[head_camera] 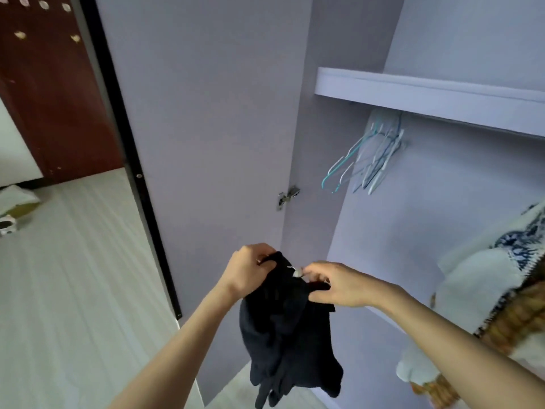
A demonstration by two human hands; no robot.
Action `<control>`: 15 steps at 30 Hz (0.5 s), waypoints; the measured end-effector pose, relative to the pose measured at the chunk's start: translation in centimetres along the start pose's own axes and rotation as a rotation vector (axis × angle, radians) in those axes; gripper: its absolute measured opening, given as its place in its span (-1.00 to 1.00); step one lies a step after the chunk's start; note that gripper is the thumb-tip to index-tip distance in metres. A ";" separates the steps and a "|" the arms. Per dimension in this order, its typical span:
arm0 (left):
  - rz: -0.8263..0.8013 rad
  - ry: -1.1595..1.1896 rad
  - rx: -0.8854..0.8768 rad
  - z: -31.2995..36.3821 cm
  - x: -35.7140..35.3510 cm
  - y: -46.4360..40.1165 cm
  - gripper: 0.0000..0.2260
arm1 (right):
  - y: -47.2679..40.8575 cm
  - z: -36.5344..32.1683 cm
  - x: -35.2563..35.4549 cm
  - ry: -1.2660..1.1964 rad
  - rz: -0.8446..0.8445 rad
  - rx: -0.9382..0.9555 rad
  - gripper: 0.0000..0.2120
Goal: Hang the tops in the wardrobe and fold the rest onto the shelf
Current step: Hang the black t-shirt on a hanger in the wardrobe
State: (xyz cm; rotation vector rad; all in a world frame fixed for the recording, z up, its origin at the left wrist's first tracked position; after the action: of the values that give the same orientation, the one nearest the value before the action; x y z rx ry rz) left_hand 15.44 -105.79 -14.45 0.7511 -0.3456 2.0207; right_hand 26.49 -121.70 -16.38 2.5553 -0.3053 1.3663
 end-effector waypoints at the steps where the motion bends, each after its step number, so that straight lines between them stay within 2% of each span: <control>1: -0.004 -0.067 -0.103 0.9 -0.2 -0.1 -0.83 | 0.4 0.6 0.3 -0.059 0.012 -0.009 -0.55; 4: -0.090 -0.209 -0.361 3.3 -1.9 -0.3 -0.77 | 1.0 1.8 1.7 -0.138 0.231 0.007 -0.37; 5: -0.095 -0.223 -0.408 3.9 -2.4 -0.3 -0.77 | 0.9 1.9 1.8 -0.152 0.225 0.010 -0.38; 7: -0.049 -0.189 -0.459 5.5 -3.2 -1.0 -0.76 | 0.6 2.7 1.7 -0.164 0.123 -0.025 -0.54; 9: 0.093 -0.194 -0.467 6.6 -3.2 -2.1 -0.76 | 0.5 3.3 1.6 -0.184 0.062 -0.074 -0.75; 10: 0.180 -0.210 -0.447 6.9 -3.2 -2.7 -0.77 | 0.5 3.6 2.1 -0.172 0.120 -0.092 -0.83; 11: 0.265 -0.226 -0.410 7.1 -3.2 -3.7 -0.77 | 0.6 4.4 3.4 -0.040 0.235 -0.120 -0.91; 13: 0.387 -0.245 -0.298 7.0 -2.8 -5.5 -0.74 | 1.1 5.8 6.9 0.434 0.533 -0.238 -0.87; 14: 0.430 -0.259 -0.237 7.1 -2.9 -6.8 -0.72 | 1.3 7.2 8.8 0.579 0.656 -0.269 -0.84; 15: 0.445 -0.280 -0.201 7.1 -2.9 -7.7 -0.70 | 1.5 8.2 10.0 0.577 0.737 -0.276 -0.83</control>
State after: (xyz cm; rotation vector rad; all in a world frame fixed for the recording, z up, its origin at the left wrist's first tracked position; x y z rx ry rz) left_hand 25.69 -107.20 -11.20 0.8881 -0.9333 2.2441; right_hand 37.98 -126.30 -12.31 1.7605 -1.2891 2.0318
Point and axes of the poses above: each hand's wrist, its own y-axis away from the middle knuckle, its own x-axis out of the back of the hand, z = x × y, the point moved 4 cm from there along -y, towards the middle knuckle, and after that the axes turned 12 degrees about x, right-handed, at the moved point
